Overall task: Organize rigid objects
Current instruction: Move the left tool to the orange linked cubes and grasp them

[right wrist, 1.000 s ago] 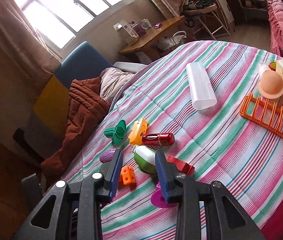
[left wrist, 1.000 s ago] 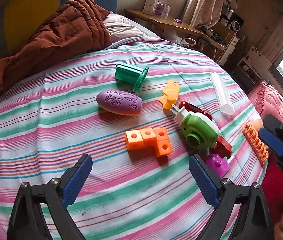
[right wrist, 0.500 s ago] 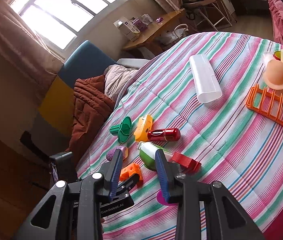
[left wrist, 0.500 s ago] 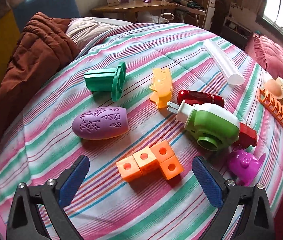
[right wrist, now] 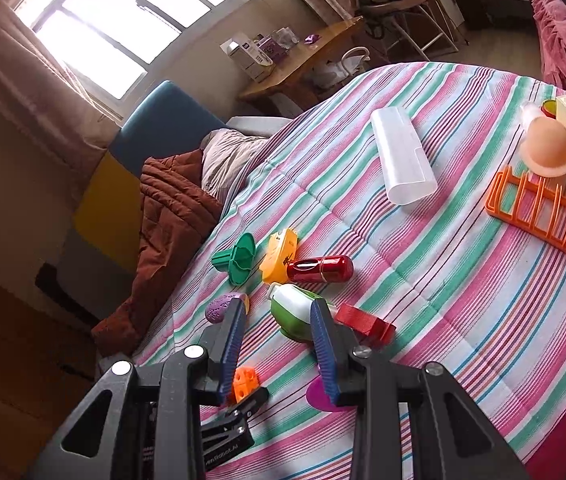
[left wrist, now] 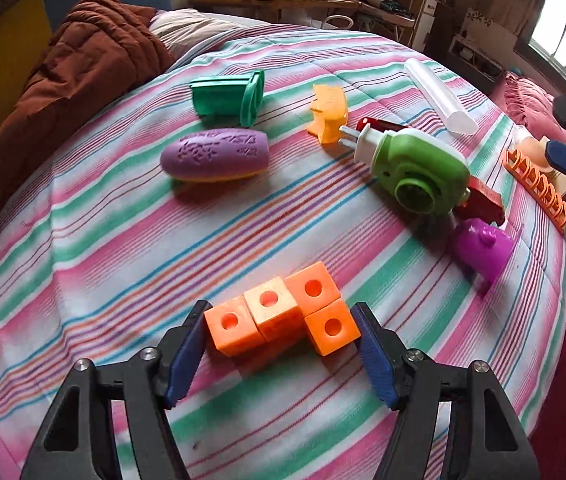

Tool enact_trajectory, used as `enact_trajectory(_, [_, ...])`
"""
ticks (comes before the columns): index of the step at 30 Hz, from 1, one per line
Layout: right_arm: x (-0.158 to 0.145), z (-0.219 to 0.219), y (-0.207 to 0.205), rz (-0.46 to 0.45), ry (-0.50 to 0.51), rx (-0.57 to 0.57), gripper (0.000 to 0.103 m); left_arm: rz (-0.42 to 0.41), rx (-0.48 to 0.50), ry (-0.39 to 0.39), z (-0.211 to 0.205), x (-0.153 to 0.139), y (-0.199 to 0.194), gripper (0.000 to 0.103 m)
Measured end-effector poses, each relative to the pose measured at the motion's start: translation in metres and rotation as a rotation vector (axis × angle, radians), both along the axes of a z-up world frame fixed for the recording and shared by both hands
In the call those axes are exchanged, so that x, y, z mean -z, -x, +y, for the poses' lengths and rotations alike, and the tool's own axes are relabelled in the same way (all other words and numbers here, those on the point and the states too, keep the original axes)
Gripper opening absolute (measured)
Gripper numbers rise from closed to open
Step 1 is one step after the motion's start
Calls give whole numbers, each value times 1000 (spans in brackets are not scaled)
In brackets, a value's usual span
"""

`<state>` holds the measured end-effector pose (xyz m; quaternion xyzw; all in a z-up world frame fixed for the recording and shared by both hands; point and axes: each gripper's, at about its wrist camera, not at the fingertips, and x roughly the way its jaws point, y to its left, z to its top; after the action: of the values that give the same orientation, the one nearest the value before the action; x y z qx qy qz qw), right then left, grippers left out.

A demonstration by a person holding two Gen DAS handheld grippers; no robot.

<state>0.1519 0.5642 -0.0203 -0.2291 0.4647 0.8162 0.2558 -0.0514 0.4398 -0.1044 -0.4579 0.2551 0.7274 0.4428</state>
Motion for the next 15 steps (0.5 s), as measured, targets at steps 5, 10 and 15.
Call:
enact_trajectory(5, [9, 4, 4, -46, 46, 2, 33, 50, -62, 3, -45, -2, -24, 71])
enact_trajectory(10, [27, 7, 21, -170, 108, -34, 33, 62, -112, -13, -79, -3, -39, 71])
enact_trajectory(15, [41, 3, 39, -296, 107, -64, 36, 78, -129, -37, -97, -3, -49, 71])
